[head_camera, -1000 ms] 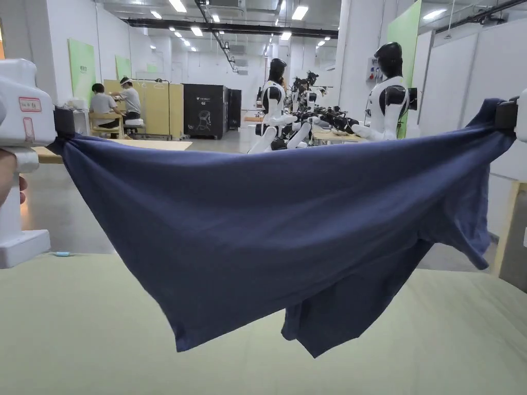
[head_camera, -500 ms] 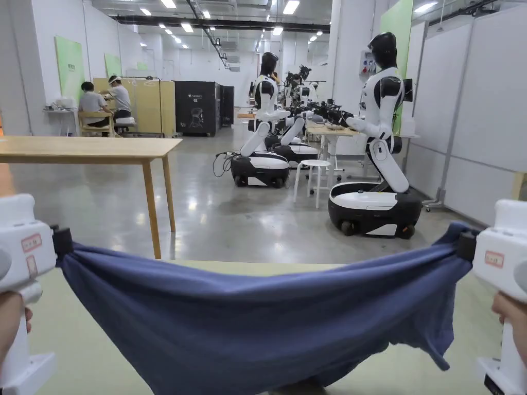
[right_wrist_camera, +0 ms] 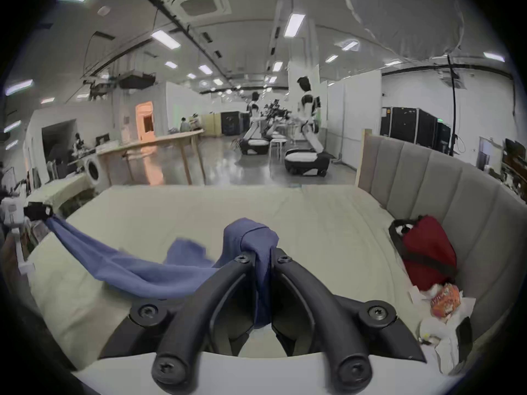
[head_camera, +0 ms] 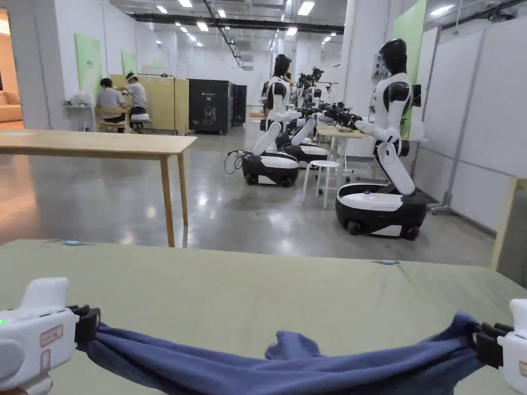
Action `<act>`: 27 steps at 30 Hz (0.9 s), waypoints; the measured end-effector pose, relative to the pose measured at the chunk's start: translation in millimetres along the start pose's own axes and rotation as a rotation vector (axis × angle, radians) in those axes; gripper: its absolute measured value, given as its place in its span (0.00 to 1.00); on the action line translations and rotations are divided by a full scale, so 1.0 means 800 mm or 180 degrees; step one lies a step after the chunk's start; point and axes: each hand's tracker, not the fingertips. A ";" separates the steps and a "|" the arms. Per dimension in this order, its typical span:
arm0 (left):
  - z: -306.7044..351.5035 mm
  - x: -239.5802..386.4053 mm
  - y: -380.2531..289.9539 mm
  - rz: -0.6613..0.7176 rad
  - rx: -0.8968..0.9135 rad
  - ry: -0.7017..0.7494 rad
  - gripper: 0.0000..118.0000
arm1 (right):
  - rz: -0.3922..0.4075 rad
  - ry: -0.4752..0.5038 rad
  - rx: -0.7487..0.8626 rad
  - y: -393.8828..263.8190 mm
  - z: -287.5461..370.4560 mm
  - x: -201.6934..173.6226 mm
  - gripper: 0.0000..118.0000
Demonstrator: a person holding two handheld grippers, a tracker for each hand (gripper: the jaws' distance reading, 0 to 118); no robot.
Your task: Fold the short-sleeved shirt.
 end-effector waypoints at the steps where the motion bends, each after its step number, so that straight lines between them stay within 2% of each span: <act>1: 0.013 0.001 -0.021 -0.0025 -0.0072 0.0031 0.04 | 0.0021 0.0072 -0.0112 -0.020 0.010 0.000 0.08; 3: 0.042 -0.001 -0.068 -0.0105 -0.0321 -0.0023 0.04 | 0.0059 0.0090 -0.0313 -0.076 0.039 -0.006 0.08; 8: 0.080 0.002 -0.166 -0.0140 -0.0832 -0.0020 0.04 | -0.0137 0.0186 -0.0878 -0.203 0.071 -0.008 0.08; 12: 0.098 -0.006 -0.191 0.0174 -0.0750 0.0068 0.06 | -0.0236 0.0188 -0.0938 -0.247 0.082 -0.006 0.09; 13: 0.104 -0.006 -0.190 0.0148 -0.0741 0.0059 0.16 | -0.0260 0.0190 -0.0901 -0.245 0.086 -0.004 0.11; 14: 0.110 -0.005 -0.184 0.0147 -0.0735 0.0081 0.42 | -0.0349 0.0231 -0.0810 -0.237 0.094 -0.003 0.21; 15: 0.120 -0.005 -0.176 0.0131 -0.0665 0.0105 0.71 | -0.0423 0.0225 -0.0655 -0.223 0.105 -0.003 0.41; 16: 0.134 0.001 -0.166 0.0054 -0.0520 0.0046 0.85 | -0.0458 0.0235 -0.0495 -0.208 0.117 -0.006 0.68; 17: 0.152 0.010 -0.153 -0.0021 -0.0334 0.0054 0.84 | -0.0508 0.0287 -0.0256 -0.189 0.134 -0.012 0.79; 19: 0.180 0.035 -0.131 -0.0148 0.0014 0.0100 0.87 | -0.0655 0.0419 0.0195 -0.151 0.166 -0.033 0.80; 23: 0.223 0.098 -0.118 -0.0300 0.0691 -0.0007 0.89 | -0.0528 0.0609 0.0658 -0.104 0.201 -0.107 0.80; 25: 0.232 0.123 -0.125 -0.0332 0.0832 -0.0008 0.89 | -0.0427 0.0478 0.0687 -0.100 0.200 -0.143 0.79; 26: 0.232 0.133 -0.130 -0.0374 0.0835 0.0001 0.89 | -0.0326 0.0423 0.0714 -0.103 0.194 -0.161 0.75; 27: 0.224 0.132 -0.142 -0.0374 0.0810 0.0065 0.86 | -0.0277 0.0406 0.0704 -0.107 0.189 -0.176 0.61</act>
